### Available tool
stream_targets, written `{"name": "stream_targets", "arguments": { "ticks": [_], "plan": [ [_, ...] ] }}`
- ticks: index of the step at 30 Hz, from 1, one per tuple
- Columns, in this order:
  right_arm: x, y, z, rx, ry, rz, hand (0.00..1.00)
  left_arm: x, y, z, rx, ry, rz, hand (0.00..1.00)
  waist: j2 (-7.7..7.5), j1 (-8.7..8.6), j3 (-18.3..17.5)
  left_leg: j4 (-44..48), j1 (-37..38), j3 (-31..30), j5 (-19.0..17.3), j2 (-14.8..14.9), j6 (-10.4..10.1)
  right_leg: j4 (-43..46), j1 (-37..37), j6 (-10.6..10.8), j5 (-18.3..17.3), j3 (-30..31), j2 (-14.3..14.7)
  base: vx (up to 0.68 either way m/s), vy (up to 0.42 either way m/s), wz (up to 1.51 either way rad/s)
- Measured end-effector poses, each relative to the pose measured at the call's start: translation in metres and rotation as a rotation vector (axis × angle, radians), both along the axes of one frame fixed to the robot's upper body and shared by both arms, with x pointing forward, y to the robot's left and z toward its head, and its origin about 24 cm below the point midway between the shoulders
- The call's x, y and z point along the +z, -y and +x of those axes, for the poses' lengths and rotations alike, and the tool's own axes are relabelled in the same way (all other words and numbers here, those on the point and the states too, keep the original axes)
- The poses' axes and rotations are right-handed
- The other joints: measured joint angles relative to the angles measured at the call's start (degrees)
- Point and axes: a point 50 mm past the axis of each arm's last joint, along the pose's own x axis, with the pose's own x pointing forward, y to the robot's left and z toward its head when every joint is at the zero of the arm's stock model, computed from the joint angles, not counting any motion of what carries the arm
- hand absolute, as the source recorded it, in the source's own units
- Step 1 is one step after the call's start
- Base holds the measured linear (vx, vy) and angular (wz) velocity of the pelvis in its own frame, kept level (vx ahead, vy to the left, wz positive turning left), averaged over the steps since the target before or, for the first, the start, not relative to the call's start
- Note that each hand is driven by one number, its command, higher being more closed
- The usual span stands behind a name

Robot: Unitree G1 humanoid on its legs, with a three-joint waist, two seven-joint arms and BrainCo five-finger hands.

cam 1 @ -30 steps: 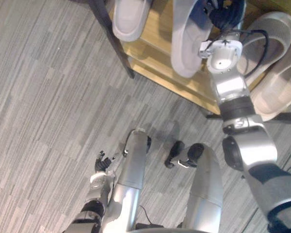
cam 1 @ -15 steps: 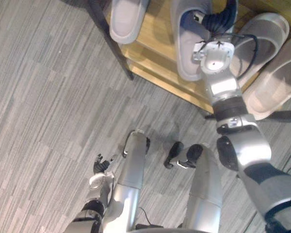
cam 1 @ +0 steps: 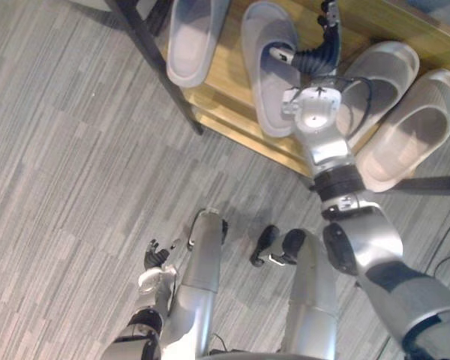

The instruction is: Organize the slippers on the shoe rack

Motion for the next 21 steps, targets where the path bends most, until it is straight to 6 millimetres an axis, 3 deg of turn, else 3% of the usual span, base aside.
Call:
{"name": "stream_targets", "arguments": {
  "ticks": [5,15,21],
  "plan": [
    [-0.003,-0.012,-0.012,0.059,0.056,0.03,0.0,0.0,-0.001,0.0,0.006,0.0,-0.001,0.0,-0.01,-0.4,0.01,-0.48,1.14,0.51,0.0,0.71,0.0,-0.53,1.02,0.03,-0.02,-0.02,0.34,0.02,-0.004,-0.03],
    [-0.062,-0.032,-0.034,0.213,-0.011,0.194,0.0,-0.001,-0.002,-0.001,0.014,-0.011,-0.003,0.0,-0.11,-1.71,0.03,-1.92,3.37,0.76,-0.02,1.21,0.02,-2.04,3.32,0.86,-0.22,-0.05,0.84,0.0,-0.001,-0.01],
    [-0.08,-0.03,-0.042,0.231,-0.041,0.257,0.0,-0.001,-0.004,-0.001,0.02,-0.017,0.001,0.0,-0.43,-2.05,0.2,-2.01,3.72,0.95,-0.02,1.49,0.02,-2.2,3.69,0.81,-0.08,-0.01,0.99,0.0,0.001,-0.01]
  ]
}}
